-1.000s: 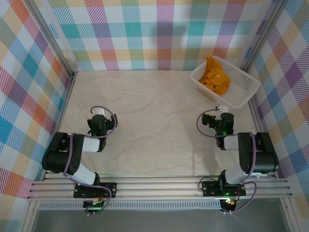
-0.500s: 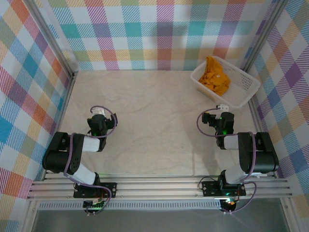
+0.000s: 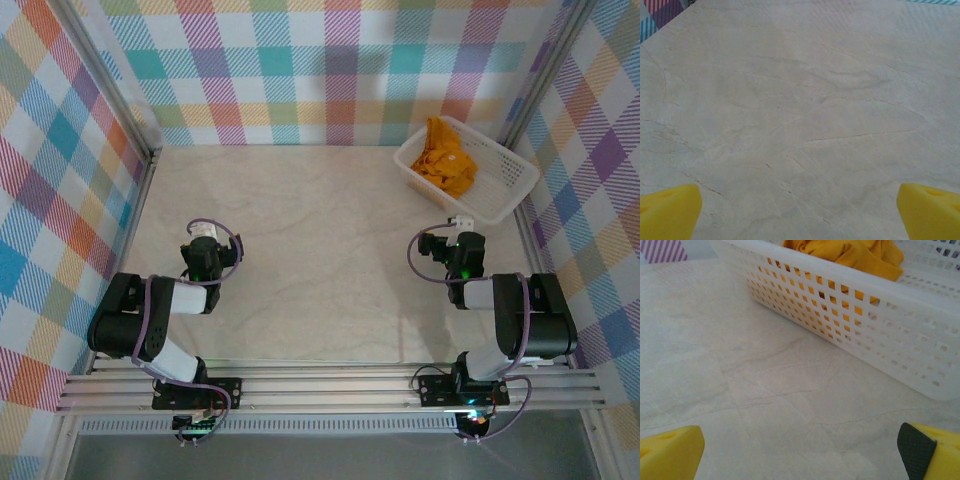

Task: Fold and stack the t-shirts

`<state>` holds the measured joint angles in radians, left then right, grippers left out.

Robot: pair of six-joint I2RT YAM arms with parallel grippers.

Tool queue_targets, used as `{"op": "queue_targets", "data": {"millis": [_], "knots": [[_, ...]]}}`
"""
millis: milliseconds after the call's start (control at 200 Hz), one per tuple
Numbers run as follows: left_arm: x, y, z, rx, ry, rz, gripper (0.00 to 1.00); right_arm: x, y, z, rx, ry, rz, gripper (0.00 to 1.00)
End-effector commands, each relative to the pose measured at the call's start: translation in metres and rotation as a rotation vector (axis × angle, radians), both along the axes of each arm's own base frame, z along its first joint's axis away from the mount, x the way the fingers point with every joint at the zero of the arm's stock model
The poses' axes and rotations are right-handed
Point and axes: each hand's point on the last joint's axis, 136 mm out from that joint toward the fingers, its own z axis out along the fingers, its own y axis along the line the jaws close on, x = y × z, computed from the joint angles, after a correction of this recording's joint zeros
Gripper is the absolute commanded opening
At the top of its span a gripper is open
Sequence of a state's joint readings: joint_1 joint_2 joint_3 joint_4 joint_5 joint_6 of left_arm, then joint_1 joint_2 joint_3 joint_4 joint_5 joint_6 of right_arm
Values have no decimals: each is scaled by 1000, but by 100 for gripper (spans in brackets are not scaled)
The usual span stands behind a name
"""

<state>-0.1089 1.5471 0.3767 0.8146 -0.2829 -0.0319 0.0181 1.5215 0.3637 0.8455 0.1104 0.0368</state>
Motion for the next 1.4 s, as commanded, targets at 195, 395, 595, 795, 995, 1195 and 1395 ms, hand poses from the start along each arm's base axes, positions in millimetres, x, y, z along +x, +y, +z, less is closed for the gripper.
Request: {"op": "queue_targets", "data": {"millis": [195, 395, 595, 795, 995, 1195, 1395], "knots": [[-14, -6, 142, 102, -224, 98, 100, -21, 5, 141, 23, -135, -120, 100], [-3, 5, 240, -221, -228, 252, 100, -8, 26, 215, 305, 46, -111, 100], [42, -25, 222, -533, 104, 185, 100, 54, 2, 232, 467, 63, -182, 96], [72, -105, 230, -576, 218, -91, 94, 129, -26, 183, 494, 231, -249, 96], [55, -185, 243, -600, 258, -342, 89, 184, -58, 109, 535, 371, -303, 96], [28, -237, 266, -604, 227, -535, 84, 229, -60, 35, 602, 506, -261, 90], [22, -234, 271, -597, 223, -525, 80, 248, -57, -10, 684, 563, -297, 77]]}}
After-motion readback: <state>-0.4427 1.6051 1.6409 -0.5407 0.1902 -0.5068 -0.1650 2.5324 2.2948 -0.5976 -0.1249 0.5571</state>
